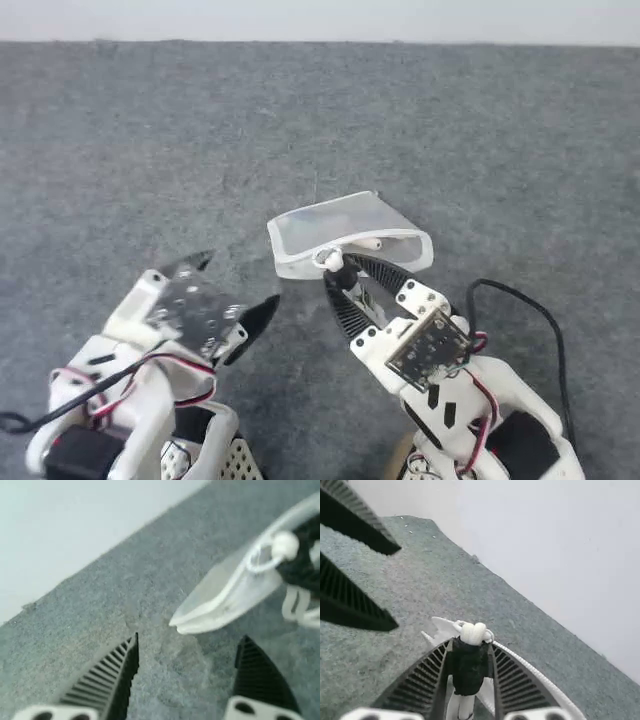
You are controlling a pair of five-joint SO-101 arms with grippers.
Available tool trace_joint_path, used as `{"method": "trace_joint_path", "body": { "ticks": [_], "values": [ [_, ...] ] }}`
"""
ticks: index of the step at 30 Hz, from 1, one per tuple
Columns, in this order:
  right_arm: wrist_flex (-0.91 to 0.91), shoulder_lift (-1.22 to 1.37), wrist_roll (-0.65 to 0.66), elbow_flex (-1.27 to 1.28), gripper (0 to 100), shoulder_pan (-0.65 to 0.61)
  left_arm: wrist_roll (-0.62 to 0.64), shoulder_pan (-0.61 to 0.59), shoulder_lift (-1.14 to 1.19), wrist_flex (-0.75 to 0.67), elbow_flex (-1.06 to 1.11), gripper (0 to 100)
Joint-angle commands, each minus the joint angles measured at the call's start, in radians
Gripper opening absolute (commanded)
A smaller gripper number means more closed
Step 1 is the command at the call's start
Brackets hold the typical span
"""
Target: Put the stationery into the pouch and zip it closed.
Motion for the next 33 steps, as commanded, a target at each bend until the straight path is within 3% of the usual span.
{"method": "trace_joint_path", "body": {
  "ticks": [1, 5, 12, 17, 23, 33],
  "values": [
    [0.024, -0.031, 0.014, -0.055, 0.6, 0.021, -0.043, 0.091, -0.008, -0.054, 0.097, 29],
    [0.053, -0.041, 0.014, -0.055, 0.6, 0.021, -0.043, 0.181, -0.008, -0.121, 0.182, 29],
    [0.062, -0.041, 0.009, -0.055, 0.6, 0.018, -0.044, 0.195, -0.008, -0.272, 0.271, 29],
    [0.059, -0.041, 0.009, -0.055, 0.6, 0.021, -0.038, 0.267, -0.008, -0.338, 0.334, 29],
    [0.053, -0.039, 0.014, -0.052, 0.6, 0.022, -0.038, 0.348, -0.008, -0.427, 0.407, 17],
    [0.031, -0.030, 0.015, -0.049, 0.6, 0.054, -0.038, 0.396, -0.008, -0.430, 0.414, 1]
  ]
}}
